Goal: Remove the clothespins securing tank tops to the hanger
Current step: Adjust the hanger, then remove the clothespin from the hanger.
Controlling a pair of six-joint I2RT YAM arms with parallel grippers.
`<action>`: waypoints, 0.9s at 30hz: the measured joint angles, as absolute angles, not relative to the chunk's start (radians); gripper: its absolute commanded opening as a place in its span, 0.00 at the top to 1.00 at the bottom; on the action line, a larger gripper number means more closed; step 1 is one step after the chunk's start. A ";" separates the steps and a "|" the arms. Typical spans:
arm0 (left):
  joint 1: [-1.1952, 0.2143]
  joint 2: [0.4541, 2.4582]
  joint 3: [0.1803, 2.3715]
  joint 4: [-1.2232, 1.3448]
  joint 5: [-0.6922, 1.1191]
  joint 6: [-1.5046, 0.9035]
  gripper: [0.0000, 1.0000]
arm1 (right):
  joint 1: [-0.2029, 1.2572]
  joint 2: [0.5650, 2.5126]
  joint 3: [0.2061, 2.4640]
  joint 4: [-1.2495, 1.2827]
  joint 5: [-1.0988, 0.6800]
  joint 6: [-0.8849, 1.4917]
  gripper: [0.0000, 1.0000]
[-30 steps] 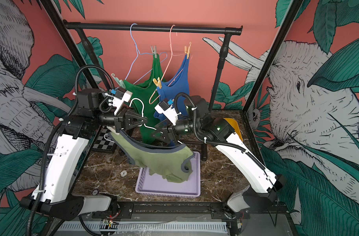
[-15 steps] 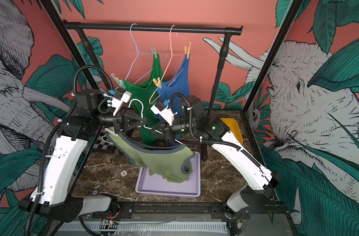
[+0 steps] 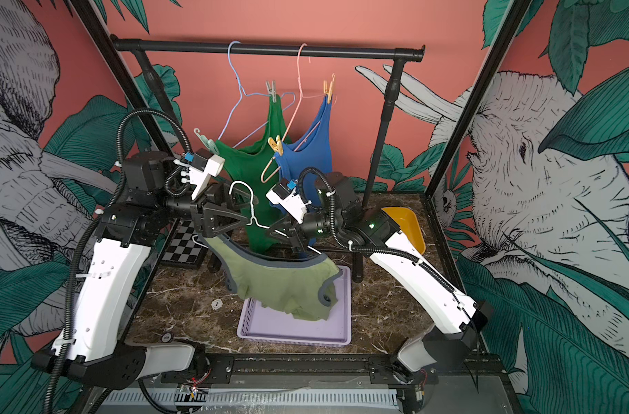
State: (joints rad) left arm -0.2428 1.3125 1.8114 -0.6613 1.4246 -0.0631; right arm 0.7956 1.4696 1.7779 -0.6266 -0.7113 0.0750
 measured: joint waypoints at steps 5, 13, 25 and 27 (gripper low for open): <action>-0.160 1.315 1.890 -0.635 1.478 -0.090 0.05 | 0.752 1.390 1.721 -0.590 -0.710 0.055 1.00; -0.011 1.246 1.800 -0.538 1.528 -0.089 0.01 | 0.691 1.237 1.686 -0.625 -0.731 0.022 1.00; 0.093 1.177 1.624 -0.493 1.548 -0.053 0.01 | 0.690 1.216 1.686 -0.669 -0.771 -0.013 1.00; 0.094 1.174 1.612 -0.498 1.549 -0.031 0.01 | 0.687 1.216 1.690 -0.669 -0.781 -0.012 1.00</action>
